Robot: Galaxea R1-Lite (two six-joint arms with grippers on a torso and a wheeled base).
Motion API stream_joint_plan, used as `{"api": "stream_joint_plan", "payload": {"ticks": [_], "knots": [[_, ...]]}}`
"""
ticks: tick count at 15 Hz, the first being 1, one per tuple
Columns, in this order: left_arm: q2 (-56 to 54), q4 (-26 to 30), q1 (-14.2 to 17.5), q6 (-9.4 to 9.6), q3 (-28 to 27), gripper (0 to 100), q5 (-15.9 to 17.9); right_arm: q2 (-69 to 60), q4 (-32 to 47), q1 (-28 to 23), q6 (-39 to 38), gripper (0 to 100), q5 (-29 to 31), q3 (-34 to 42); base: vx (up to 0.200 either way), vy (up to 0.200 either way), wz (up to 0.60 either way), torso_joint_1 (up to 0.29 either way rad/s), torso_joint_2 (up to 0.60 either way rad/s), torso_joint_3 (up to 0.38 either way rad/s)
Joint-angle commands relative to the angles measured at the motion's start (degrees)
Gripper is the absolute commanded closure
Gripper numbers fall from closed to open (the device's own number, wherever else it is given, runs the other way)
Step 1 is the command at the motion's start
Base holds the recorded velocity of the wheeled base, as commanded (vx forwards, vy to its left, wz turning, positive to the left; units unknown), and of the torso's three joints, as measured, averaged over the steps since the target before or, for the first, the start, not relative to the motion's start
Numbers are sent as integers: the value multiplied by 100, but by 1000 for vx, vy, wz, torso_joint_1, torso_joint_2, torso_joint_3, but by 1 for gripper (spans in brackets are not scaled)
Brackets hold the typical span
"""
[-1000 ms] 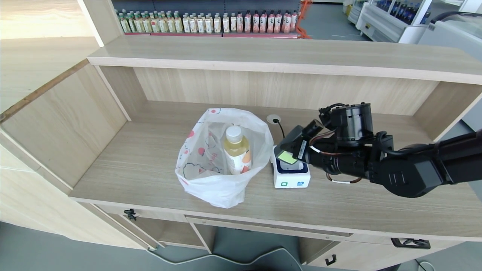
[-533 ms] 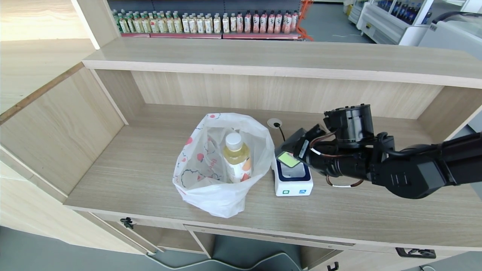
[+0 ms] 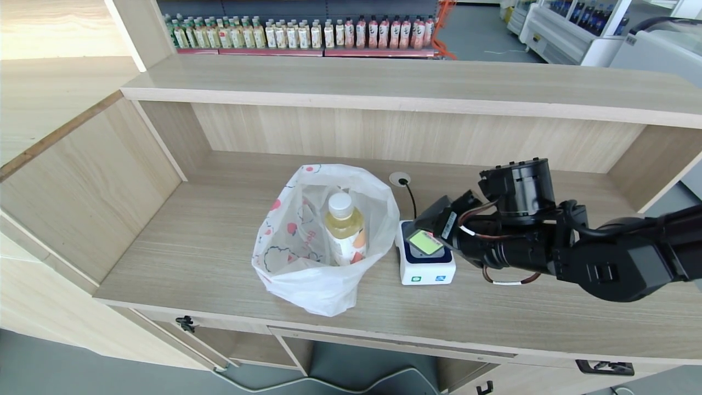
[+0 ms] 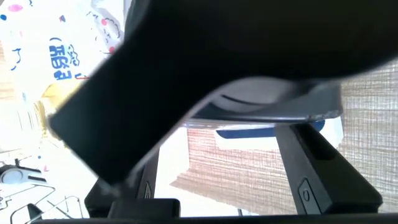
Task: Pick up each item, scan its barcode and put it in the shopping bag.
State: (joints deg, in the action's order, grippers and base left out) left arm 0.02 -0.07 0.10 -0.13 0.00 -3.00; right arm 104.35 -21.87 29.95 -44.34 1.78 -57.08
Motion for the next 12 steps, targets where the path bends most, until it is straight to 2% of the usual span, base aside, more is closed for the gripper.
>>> {"api": "stream_joint_plan", "payload": {"ticks": [1,12], "knots": [[-2,-1,-1,-4,0,0,1,-231,-10,63,-145,100,-2,223,0,0,0,0,0,0],[-2,-1,-1,5,0,0,1,-416,-10,63,-93,100,24,443,0,0,0,0,0,0]]}}
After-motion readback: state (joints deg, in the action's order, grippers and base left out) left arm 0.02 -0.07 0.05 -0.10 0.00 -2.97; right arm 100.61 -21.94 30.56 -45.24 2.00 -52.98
